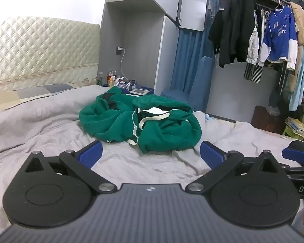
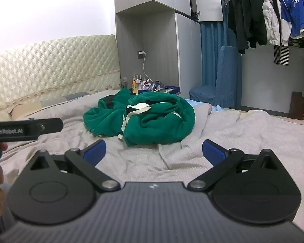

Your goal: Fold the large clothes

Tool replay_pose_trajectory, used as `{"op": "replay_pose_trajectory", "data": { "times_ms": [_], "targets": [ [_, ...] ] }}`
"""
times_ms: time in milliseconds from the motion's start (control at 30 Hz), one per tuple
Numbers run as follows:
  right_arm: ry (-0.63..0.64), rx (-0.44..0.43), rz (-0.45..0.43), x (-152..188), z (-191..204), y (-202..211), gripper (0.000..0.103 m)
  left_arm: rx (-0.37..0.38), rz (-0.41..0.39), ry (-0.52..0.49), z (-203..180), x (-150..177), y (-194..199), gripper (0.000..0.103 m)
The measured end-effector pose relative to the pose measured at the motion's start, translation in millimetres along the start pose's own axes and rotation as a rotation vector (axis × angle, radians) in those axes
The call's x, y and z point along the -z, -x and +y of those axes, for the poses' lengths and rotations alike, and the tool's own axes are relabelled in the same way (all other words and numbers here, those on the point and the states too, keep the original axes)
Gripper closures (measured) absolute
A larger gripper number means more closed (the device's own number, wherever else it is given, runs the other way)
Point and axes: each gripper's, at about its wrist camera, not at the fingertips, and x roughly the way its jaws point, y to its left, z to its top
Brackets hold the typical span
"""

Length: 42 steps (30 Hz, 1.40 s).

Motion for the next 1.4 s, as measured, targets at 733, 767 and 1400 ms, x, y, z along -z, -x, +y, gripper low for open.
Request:
{"op": "replay_pose_trajectory", "data": {
  "times_ms": [733, 767, 1400],
  "targets": [
    [-0.003, 0.021, 0.010, 4, -4, -3, 0.000, 0.006, -0.017, -0.016, -11, 3, 4, 0.000],
    [-0.007, 0.020, 0.008, 4, -5, -3, 0.000, 0.007, -0.013, -0.022, -9, 3, 0, 0.000],
    [0.006, 0.019, 0.009, 4, -3, 1, 0.000, -0.002, -0.030, -0.032, -10, 4, -1, 0.000]
  ]
}}
